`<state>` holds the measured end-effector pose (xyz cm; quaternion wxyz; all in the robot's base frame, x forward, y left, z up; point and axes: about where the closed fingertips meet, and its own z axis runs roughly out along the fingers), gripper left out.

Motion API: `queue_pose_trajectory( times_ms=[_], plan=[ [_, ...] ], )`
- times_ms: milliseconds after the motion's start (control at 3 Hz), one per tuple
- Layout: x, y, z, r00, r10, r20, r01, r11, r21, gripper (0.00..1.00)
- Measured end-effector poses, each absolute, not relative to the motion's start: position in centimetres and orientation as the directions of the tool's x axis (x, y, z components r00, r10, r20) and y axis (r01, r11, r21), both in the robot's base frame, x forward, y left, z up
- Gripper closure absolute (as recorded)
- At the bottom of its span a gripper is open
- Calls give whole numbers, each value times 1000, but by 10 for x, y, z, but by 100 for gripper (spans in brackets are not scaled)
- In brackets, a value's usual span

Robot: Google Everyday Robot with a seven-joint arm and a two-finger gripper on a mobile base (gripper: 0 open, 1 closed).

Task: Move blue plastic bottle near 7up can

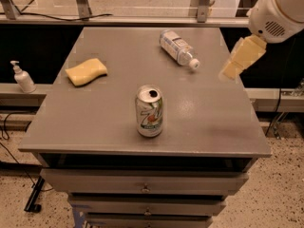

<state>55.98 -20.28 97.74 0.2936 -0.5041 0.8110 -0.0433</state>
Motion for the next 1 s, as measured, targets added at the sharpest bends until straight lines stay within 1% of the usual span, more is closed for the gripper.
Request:
queue_pose_trajectory(
  times_ms=[333,667,1000],
  plan=[
    [612,-190,960,-403,-789,-464,-727,584,-362,0],
    [663,-170,933,-514,-693,-505,-666,694,-273,0],
    [699,-137,907,-565,-617,-548,-652,740,-162,0]
  ],
)
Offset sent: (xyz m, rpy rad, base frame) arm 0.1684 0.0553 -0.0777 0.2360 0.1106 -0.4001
